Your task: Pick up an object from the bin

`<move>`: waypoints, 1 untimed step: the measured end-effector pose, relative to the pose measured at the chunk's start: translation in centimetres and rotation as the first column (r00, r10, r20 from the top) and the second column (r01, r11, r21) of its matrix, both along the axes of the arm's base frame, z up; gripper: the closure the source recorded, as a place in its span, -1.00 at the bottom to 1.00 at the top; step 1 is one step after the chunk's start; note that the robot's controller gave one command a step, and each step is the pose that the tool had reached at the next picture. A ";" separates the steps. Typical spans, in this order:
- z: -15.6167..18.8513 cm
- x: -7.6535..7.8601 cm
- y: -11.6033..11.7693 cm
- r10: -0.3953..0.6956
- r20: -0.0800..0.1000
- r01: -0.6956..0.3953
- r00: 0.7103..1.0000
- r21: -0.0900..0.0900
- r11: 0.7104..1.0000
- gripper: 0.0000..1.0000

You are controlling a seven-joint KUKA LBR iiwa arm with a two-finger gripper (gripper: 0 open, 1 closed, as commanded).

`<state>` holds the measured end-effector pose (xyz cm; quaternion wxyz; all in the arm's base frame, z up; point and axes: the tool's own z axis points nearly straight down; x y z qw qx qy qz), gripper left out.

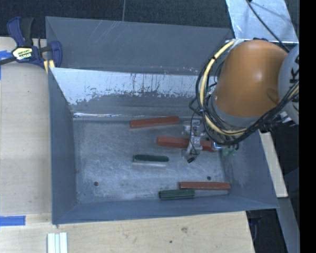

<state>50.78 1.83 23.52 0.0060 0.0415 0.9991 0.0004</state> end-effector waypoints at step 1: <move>-1.7 -0.8 6.5 0.197 -0.012 -0.197 0.980 0.001 0.980 1.00</move>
Offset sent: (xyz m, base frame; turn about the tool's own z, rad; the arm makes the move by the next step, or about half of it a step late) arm -0.0080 0.0632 -0.0172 -0.1960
